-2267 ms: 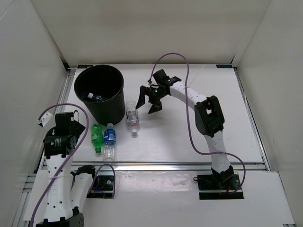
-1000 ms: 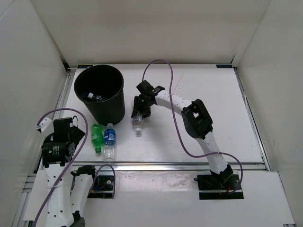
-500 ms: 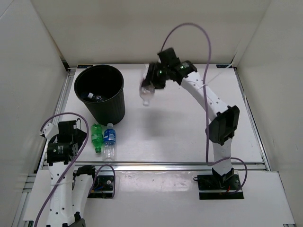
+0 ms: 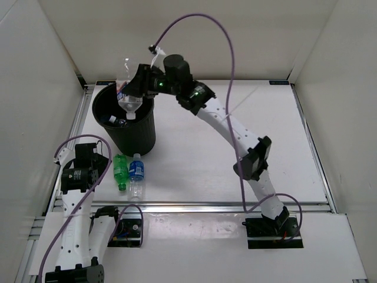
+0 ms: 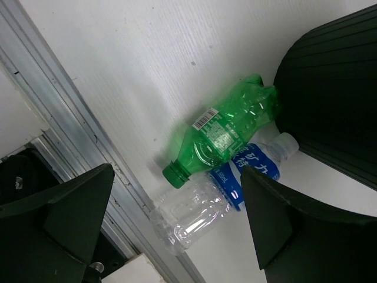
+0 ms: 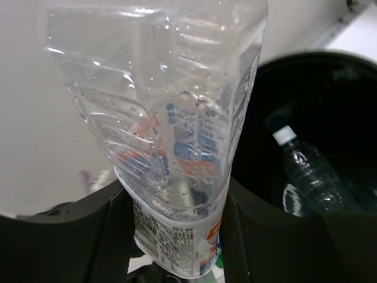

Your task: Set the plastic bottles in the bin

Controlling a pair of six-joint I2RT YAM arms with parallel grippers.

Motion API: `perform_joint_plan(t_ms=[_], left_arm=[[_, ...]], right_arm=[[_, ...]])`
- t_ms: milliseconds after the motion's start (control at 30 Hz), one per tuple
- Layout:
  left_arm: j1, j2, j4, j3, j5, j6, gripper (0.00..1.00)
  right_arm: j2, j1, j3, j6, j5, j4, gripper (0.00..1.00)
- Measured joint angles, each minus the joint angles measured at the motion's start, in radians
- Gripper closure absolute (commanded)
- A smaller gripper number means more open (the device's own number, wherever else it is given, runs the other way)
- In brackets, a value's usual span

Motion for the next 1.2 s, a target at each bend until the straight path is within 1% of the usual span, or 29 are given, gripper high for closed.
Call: perform_joint_plan(t_ms=[33, 67, 100, 133, 167, 233, 300, 367, 433, 533, 667, 733, 833, 1000, 1200], left_arm=[[0.0, 0.01, 0.006, 0.005, 0.003, 0.0, 0.0], [0.0, 0.021, 0.009, 0.012, 0.007, 0.001, 0.0], [0.0, 0.028, 0.014, 0.017, 0.011, 0.002, 0.0], [0.0, 0.033, 0.021, 0.019, 0.015, 0.002, 0.0], [0.0, 0.035, 0.027, 0.019, 0.021, 0.002, 0.0], [0.0, 0.038, 0.03, 0.019, 0.034, -0.002, 0.0], [0.0, 0.037, 0.034, 0.018, 0.046, -0.005, 0.0], [0.0, 0.034, 0.042, 0.006, 0.059, -0.014, 0.0], [0.0, 0.03, 0.055, -0.018, 0.077, -0.023, 0.0], [0.0, 0.031, 0.08, -0.058, 0.116, -0.031, 0.0], [0.0, 0.051, 0.112, -0.103, 0.157, -0.043, 0.0], [0.0, 0.066, 0.141, -0.126, 0.173, -0.046, 0.0], [0.0, 0.09, 0.186, -0.167, 0.192, -0.047, 0.0], [0.0, 0.135, 0.256, -0.226, 0.217, -0.047, 0.0], [0.0, 0.188, 0.337, -0.244, 0.23, -0.045, 0.0]], right_arm=[[0.031, 0.005, 0.0, 0.001, 0.006, 0.012, 0.45], [0.064, 0.008, 0.0, 0.003, 0.016, 0.021, 0.36], [0.088, 0.008, -0.003, 0.006, 0.021, 0.025, 0.15], [0.108, 0.008, -0.007, 0.013, 0.028, 0.023, 0.04], [0.124, 0.006, -0.012, 0.008, 0.037, 0.022, 0.0], [0.128, 0.003, -0.037, -0.013, 0.055, 0.008, 0.0], [0.094, -0.002, -0.066, -0.048, 0.091, 0.003, 0.0], [0.03, -0.009, -0.121, -0.085, 0.128, -0.013, 0.0], [-0.04, -0.021, -0.14, -0.113, 0.149, -0.045, 0.0], [-0.161, -0.056, -0.167, -0.141, 0.162, -0.064, 0.0], [-0.349, -0.115, -0.271, -0.163, 0.177, -0.08, 0.0], [-0.402, -0.132, -0.298, -0.167, 0.179, -0.09, 0.0], [-0.415, -0.132, -0.295, -0.181, 0.167, -0.111, 0.0], [-0.374, -0.129, -0.295, -0.205, 0.145, -0.173, 0.0], [-0.364, -0.138, -0.298, -0.22, 0.13, -0.219, 0.0]])
